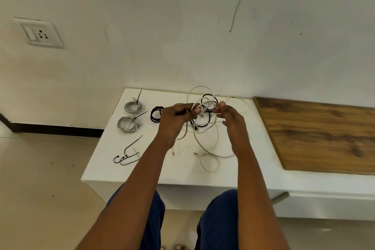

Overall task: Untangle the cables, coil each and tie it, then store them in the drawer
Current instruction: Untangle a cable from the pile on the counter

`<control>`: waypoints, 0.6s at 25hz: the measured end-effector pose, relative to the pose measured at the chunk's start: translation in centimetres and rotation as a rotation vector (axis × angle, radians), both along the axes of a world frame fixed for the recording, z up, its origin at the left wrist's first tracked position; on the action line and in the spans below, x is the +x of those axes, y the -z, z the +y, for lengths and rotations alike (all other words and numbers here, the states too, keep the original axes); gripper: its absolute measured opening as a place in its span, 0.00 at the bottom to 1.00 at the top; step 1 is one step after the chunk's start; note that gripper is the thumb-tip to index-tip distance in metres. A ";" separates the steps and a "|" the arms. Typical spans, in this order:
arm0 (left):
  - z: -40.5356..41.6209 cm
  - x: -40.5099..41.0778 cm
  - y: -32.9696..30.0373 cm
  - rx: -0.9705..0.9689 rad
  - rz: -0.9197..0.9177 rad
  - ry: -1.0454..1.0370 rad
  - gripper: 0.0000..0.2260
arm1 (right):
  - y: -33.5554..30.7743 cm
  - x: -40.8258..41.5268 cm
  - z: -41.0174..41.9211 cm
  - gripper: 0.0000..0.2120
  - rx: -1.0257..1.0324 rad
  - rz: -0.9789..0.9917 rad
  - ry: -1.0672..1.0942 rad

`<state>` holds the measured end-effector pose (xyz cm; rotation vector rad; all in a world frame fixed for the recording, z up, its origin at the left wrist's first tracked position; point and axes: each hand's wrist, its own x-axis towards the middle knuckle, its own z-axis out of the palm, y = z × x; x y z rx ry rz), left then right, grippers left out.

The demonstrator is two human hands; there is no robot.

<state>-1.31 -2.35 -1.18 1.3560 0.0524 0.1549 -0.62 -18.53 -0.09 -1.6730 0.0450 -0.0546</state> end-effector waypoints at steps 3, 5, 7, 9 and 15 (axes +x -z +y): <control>-0.1 0.0 -0.1 -0.066 0.026 0.082 0.05 | 1.1 0.4 0.8 0.08 -0.070 -0.074 0.044; 0.0 0.0 -0.1 -0.100 0.035 0.155 0.05 | 1.2 0.6 0.8 0.15 -0.136 -0.149 0.123; 0.2 0.0 -0.2 -0.084 0.033 0.188 0.05 | 1.3 0.9 0.4 0.15 -0.276 -0.205 0.151; 0.2 -0.1 -0.3 -0.079 0.029 0.173 0.06 | 1.4 0.9 -0.2 0.11 -0.406 -0.196 0.167; 1.5 0.0 -1.6 -0.087 -0.078 0.039 0.09 | 1.2 0.6 -2.4 0.05 -0.284 -0.164 0.242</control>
